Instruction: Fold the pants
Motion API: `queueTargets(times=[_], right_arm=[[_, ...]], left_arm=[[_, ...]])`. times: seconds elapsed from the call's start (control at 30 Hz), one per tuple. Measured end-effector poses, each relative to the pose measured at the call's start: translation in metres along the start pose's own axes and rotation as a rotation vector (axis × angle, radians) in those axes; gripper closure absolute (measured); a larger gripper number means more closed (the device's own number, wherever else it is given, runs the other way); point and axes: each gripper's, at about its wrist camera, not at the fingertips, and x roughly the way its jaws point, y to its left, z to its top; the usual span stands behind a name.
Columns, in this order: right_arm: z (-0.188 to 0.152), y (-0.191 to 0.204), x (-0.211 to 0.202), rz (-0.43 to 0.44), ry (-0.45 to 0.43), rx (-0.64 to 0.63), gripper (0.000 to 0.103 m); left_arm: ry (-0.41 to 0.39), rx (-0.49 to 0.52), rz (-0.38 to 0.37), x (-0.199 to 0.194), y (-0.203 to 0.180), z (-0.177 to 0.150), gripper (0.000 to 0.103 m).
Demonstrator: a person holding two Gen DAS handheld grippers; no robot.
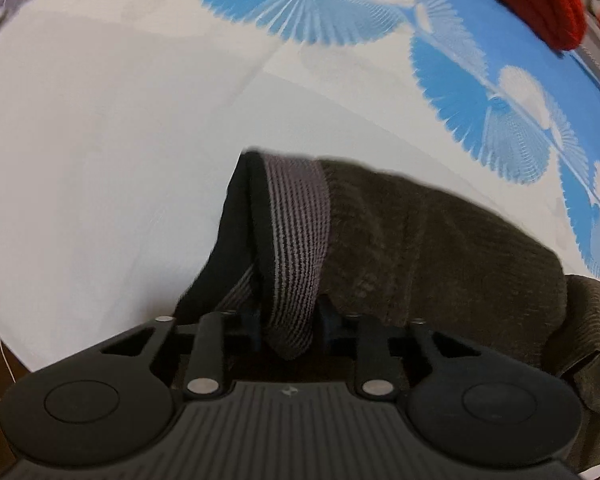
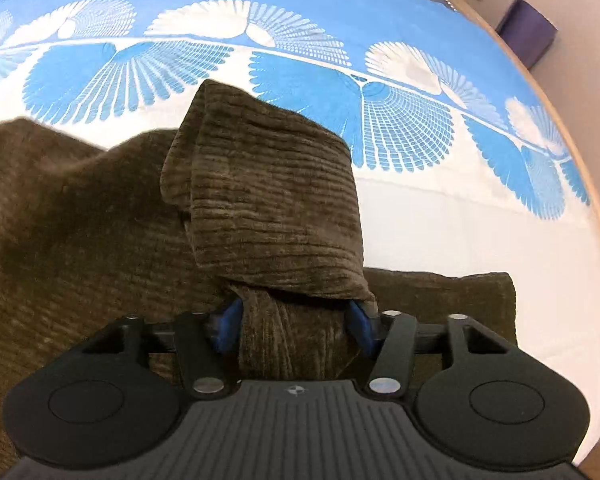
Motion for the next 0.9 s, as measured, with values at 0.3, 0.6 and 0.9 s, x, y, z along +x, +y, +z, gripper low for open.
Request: queueTargets(times=[0.3, 0.6, 0.9], right_arm=[[-0.012, -0.142, -0.037, 0.062, -0.267, 0.848, 0.095], [-0.047, -0.169, 0.003, 0.162, -0.052, 1.044, 0.072], [-0.061, -0.176, 0.032, 0.173, 0.04, 1.144, 0.058]], left_arm=[[-0.205, -0.25, -0.092, -0.026, 0.031, 0.027, 0.08], [-0.068, -0.255, -0.095, -0.012, 0.039, 0.023, 0.053], [0.042, -0.237, -0.115, 0.011, 0.035, 0.016, 0.05]])
